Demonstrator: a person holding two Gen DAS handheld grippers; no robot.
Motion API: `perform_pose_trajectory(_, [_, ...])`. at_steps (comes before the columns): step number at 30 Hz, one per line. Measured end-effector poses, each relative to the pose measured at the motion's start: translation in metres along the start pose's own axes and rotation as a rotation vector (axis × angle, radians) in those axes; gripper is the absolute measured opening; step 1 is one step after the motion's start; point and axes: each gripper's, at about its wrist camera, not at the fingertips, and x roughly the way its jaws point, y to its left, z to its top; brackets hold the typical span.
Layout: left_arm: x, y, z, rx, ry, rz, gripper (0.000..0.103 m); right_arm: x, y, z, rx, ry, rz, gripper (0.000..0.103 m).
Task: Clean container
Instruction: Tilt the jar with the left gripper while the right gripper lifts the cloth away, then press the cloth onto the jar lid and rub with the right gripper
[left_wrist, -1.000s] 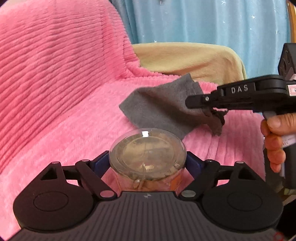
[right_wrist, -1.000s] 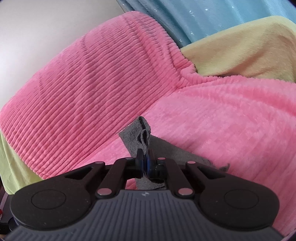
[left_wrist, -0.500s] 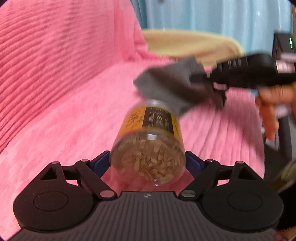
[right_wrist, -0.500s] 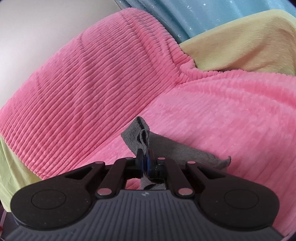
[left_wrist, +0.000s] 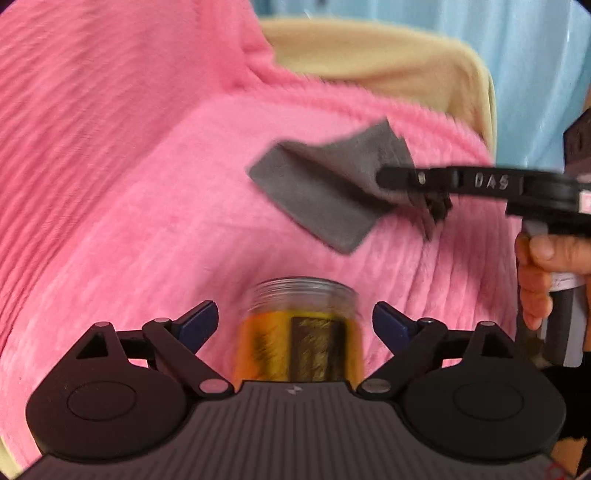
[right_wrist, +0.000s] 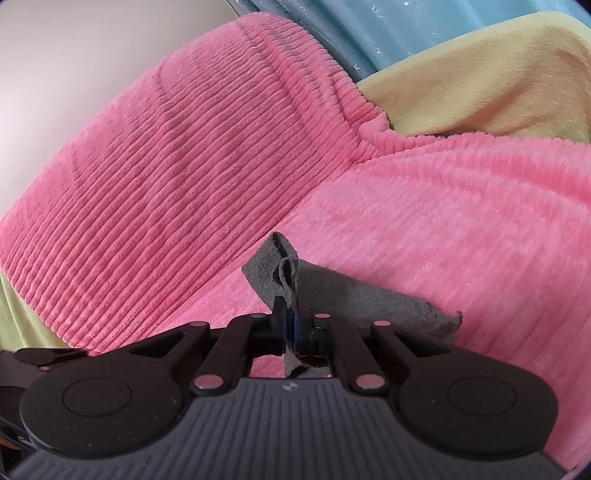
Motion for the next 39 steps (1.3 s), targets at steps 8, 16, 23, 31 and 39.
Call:
perform_pose_trajectory(8, [0.014, -0.017, -0.002, 0.096, -0.015, 0.052, 0.085, -0.006, -0.006, 0.004, 0.026, -0.011, 0.002, 0.003])
perform_pose_trajectory(16, [-0.011, -0.008, -0.047, -0.012, -0.353, 0.043, 0.084, -0.004, -0.003, 0.002, 0.015, -0.005, -0.005, 0.003])
perform_pose_trajectory(23, [-0.021, -0.016, -0.059, -0.036, -0.42, 0.074, 0.084, 0.0, -0.001, -0.001, -0.005, 0.006, -0.012, 0.003])
perform_pose_trajectory(31, [-0.012, -0.018, -0.078, -0.118, -0.49, 0.083, 0.089, 0.0, 0.005, -0.004, -0.027, 0.014, 0.004, 0.002])
perform_pose_trajectory(39, [0.006, -0.025, -0.092, -0.085, -0.54, 0.131, 0.084, -0.014, 0.031, -0.006, -0.15, 0.026, 0.194, 0.003])
